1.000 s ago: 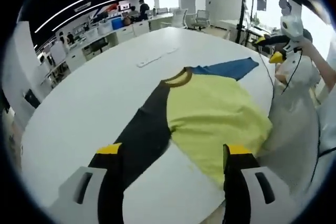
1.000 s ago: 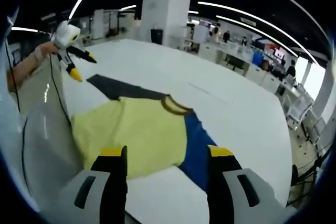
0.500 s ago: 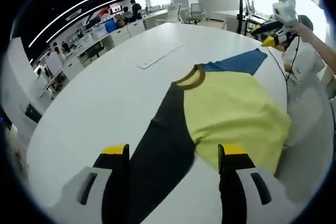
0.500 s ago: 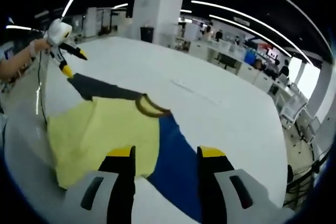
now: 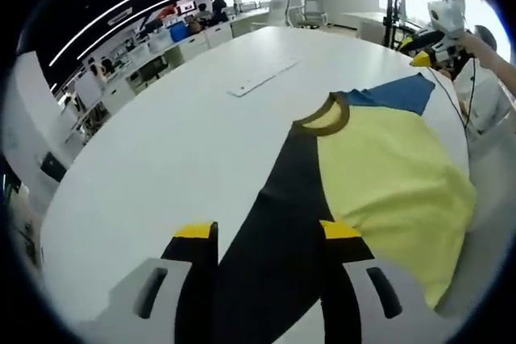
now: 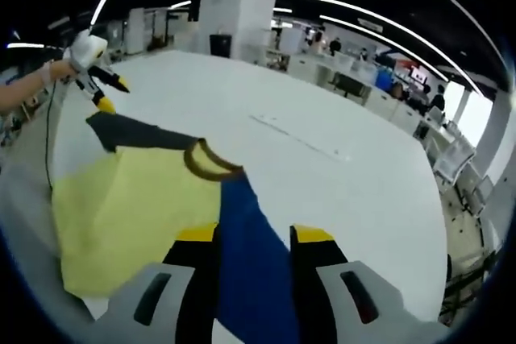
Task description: Fold the garment on the visible template until the final outline fits inside the template.
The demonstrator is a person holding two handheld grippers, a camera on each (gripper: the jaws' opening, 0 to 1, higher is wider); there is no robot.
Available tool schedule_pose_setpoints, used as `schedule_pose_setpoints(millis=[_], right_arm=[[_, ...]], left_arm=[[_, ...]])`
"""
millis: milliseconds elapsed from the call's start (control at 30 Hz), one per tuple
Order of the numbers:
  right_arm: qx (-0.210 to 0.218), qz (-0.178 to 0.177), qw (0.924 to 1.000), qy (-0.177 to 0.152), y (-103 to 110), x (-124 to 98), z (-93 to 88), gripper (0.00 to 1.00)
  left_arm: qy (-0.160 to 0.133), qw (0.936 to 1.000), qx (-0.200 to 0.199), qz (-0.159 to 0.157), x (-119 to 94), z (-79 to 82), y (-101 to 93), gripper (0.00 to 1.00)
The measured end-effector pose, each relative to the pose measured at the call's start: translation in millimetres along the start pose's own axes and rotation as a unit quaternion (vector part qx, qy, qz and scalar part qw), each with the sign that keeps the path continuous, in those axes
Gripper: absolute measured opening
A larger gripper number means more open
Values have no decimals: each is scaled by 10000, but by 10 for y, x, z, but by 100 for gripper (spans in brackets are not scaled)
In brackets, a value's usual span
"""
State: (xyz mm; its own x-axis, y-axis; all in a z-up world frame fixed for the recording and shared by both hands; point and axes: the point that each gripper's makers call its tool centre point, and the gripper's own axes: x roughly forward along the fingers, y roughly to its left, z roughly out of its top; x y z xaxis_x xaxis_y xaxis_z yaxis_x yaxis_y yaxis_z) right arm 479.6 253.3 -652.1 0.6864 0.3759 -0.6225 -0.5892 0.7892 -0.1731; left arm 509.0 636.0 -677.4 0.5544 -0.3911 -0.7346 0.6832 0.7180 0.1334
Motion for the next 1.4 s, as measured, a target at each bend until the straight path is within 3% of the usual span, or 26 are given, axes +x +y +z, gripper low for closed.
schedule_pose_setpoints(millis=[267,600,767,1000,1400], right_arm=[[106,266,9990,331,-72,334,-161,26],[254,519,9968,555,-85,653,-279,20],[300,595,9948,772,-77,804,-399,21],[442,676,9935,808,-87,966,-406,19],[456,826,9901,1040,-51,1095,-532,21]], left_arm=[[189,9995,-91,-223,376,-33,49,33],[373,9989,-113,-265,706,-83,69,33],[408,9988,-92,-248,771,-84,89,29],[500,9982,-68,-323,858,-94,90,27],[705,9967,-51,-400,968,-181,65,28]])
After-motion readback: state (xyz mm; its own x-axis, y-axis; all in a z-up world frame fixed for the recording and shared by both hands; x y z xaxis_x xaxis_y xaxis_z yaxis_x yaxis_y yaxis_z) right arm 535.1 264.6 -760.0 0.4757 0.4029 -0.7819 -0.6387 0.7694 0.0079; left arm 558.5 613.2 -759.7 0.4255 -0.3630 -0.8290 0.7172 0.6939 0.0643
